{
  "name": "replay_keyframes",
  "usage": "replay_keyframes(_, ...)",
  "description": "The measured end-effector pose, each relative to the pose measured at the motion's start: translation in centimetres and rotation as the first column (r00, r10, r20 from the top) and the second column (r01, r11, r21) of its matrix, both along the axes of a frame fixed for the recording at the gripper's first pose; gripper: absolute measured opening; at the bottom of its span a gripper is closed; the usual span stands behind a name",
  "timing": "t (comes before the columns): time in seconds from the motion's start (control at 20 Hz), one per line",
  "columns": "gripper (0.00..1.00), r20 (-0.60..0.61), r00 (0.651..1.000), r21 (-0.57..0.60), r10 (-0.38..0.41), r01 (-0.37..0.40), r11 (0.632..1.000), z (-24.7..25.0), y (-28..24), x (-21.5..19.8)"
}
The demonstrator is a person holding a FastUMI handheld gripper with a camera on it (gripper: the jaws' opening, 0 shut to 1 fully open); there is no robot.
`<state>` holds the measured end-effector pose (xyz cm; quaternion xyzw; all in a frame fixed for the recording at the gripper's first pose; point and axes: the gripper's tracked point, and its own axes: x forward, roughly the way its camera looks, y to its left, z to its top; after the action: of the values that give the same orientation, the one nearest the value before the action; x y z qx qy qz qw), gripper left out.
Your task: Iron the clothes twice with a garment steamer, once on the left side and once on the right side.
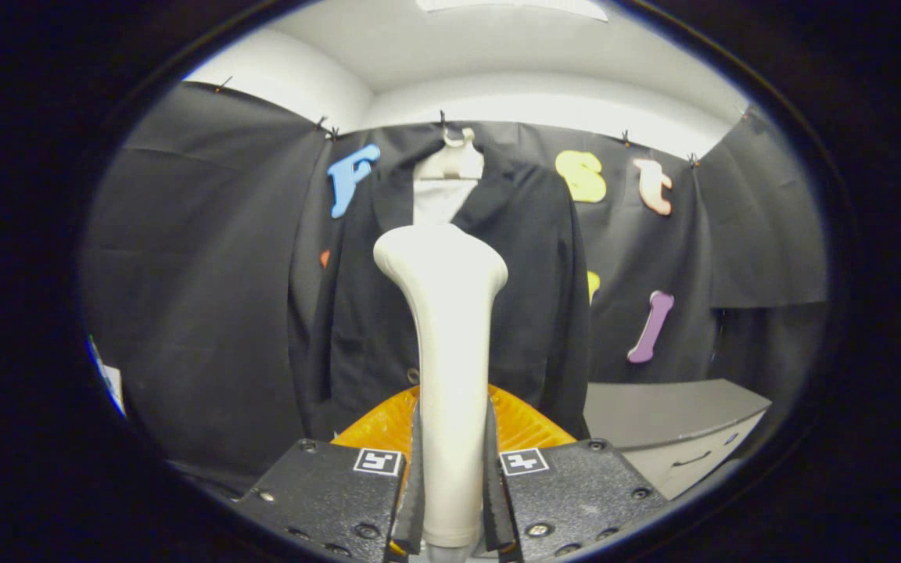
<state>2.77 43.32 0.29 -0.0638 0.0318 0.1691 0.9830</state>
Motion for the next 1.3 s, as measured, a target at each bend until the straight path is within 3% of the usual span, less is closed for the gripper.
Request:
replay_keyframes(0.15, 0.33, 0.123, 0.992, 0.014, 0.026, -0.028, 1.000, 4.9, 2.5, -0.4)
replay_keyframes(0.6, 0.33, 0.279, 0.951, 0.069, 0.133, -0.157, 0.985, 9.2, 13.1, 5.0)
replay_keyframes(0.95, 0.33, 0.374, 0.921, 0.032, 0.109, -0.130, 0.991, 13.3, 17.6, 12.1)
replay_keyframes(1.1, 0.33, 0.366, 0.926, 0.026, 0.093, -0.111, 0.994, 13.7, 18.3, 14.2)
replay_keyframes(1.3, 0.33, 0.298, 0.951, 0.031, 0.085, -0.098, 0.995, 9.8, 17.8, 15.0)
